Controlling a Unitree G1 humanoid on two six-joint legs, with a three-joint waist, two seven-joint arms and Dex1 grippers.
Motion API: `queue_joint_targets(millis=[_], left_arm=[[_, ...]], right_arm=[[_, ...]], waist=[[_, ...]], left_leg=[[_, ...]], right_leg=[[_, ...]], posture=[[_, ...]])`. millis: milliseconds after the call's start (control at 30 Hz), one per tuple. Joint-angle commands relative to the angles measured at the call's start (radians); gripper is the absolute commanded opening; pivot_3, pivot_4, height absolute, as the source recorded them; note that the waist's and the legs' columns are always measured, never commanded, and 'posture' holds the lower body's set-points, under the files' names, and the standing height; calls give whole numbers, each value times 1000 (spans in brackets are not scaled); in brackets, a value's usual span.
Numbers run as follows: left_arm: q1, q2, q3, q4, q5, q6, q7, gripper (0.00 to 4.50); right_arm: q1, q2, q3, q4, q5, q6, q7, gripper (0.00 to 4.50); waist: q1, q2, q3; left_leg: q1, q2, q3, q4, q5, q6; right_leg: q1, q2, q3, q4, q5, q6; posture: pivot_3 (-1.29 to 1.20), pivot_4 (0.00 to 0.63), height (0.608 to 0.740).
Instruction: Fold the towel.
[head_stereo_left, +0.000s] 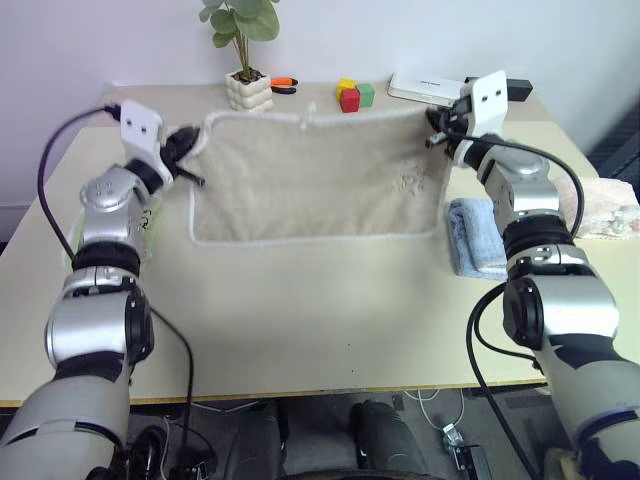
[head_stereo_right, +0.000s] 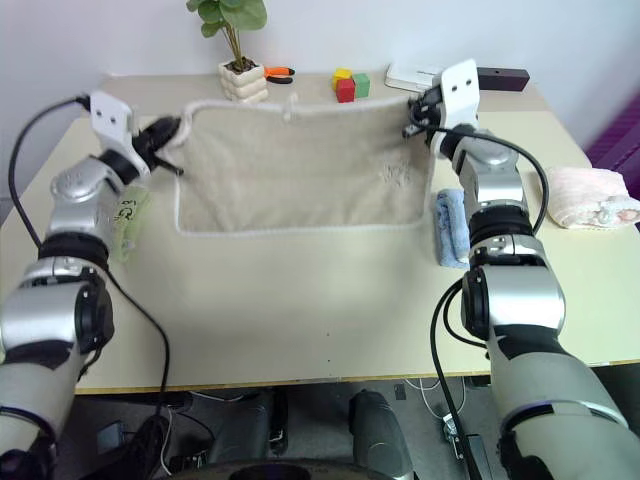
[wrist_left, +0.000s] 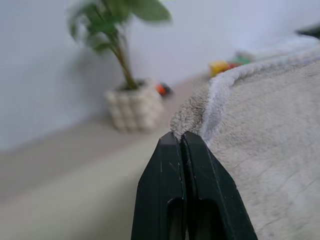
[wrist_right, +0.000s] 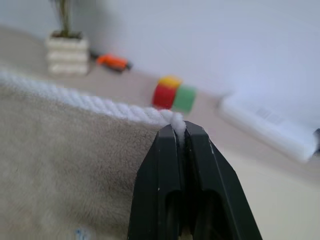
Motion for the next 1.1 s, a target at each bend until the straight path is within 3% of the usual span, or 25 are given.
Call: queue_joint_targets(millis=[33,167,267,433,733,933,1100], left_arm=[[-99,46,4,12,29,-99,-2,0],[-80,86,36,-4,-27,-160,-238,0],[45,120,45,-47,-84,-193,-517,0],[275,185,56,-127,-153,-124,-837,0],[433,251,38,-239,-147,-134,-971,0],[522,317,-2,-291,-176,-136,-993,0],[693,330,-57,-437,-256,-95,-993,0]], right_arm=[[-49,-19,-51,-28,41,-82,30,40],[86,-34,-65,-229,130,-46,228,40],[330,-57,-32,-607,261,170,389,40],[705,-126,73,-1063,341,449,478,40],[904,-307,54,-1180,363,557,609,40],[916,-362,17,-1131,380,555,671,40],[1035,-390,36,-1190,374,525,744,40]], waist=[[0,0,0],[-2,1,0],[-3,3,0],[-4,4,0],[21,1,1],[19,1,1],[26,2,1]], left_leg=[[-2,0,0,0,1,-1],[-3,0,1,-1,3,-6],[-3,1,1,-1,4,-7],[-9,1,1,1,6,-10],[-9,1,-1,6,3,-4],[-9,1,-1,6,3,-4],[-8,1,-1,6,2,-3]], right_leg=[[-2,0,0,0,0,0],[-4,0,0,0,0,1],[-4,0,-1,2,0,1],[-11,0,-1,4,0,1],[-9,0,-1,8,0,-1],[-10,0,-1,8,0,-1],[-9,0,-1,8,0,0]], posture=[[0,150,735],[0,150,735],[0,150,735],[0,150,735],[0,150,735],[0,150,735],[0,150,735]])
